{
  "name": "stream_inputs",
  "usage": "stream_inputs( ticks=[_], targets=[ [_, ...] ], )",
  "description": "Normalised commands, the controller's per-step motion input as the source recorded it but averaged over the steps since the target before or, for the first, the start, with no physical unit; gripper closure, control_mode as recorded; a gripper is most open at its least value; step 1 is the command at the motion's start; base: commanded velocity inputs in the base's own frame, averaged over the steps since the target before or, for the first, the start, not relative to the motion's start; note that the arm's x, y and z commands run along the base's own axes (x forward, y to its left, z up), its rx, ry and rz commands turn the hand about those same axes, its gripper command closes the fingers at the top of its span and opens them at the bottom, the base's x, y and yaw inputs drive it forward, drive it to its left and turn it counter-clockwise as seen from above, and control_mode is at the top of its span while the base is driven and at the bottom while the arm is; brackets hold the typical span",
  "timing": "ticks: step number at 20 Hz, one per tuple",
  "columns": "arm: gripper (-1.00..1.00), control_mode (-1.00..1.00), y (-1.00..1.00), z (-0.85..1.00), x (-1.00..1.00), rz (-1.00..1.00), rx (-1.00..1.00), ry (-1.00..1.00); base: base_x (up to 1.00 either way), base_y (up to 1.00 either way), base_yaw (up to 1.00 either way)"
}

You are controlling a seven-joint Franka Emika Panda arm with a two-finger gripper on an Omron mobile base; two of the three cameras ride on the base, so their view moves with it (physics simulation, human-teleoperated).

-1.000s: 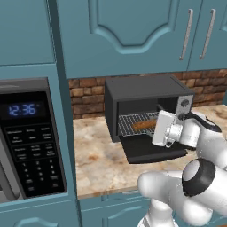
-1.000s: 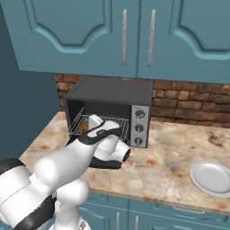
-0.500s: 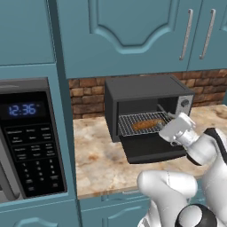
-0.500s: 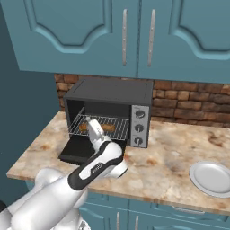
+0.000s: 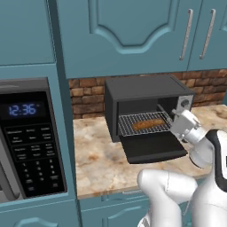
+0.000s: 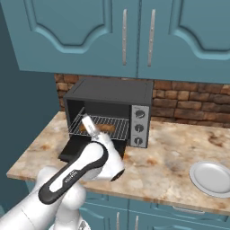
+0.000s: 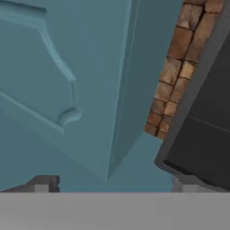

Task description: Pull the toaster oven rack outwards. Pick up the baguette from the plate and place it on the toaster oven rack. Close the toaster oven door fully and set the temperature to the lowest setting.

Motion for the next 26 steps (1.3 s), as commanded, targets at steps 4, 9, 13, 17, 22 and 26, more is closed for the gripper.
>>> stream_inputs(
  ticks=[4, 9, 13, 17, 22, 26],
  targets=[
    [-1.00, -1.00, -0.21, 0.00, -0.37, -0.36, -0.45, 0.23, 0.00, 0.00, 0.00],
    [-1.00, -1.00, -0.04, 0.00, -0.31, -0.24, -0.47, 0.28, 0.00, 0.00, 0.00],
    [-1.00, -1.00, 0.00, 0.00, -0.17, -0.03, -0.52, 0.42, 0.00, 0.00, 0.00],
    [-1.00, -1.00, 0.00, 0.00, -0.09, 0.02, -0.39, 0.54, 0.00, 0.00, 0.00],
    [-1.00, -1.00, 0.00, -0.17, -0.05, 0.03, -0.20, 0.46, 0.00, 0.00, 0.00],
    [-1.00, -1.00, 0.00, -0.42, -0.01, 0.00, -0.10, 0.34, 0.00, 0.00, 0.00]
  ],
)
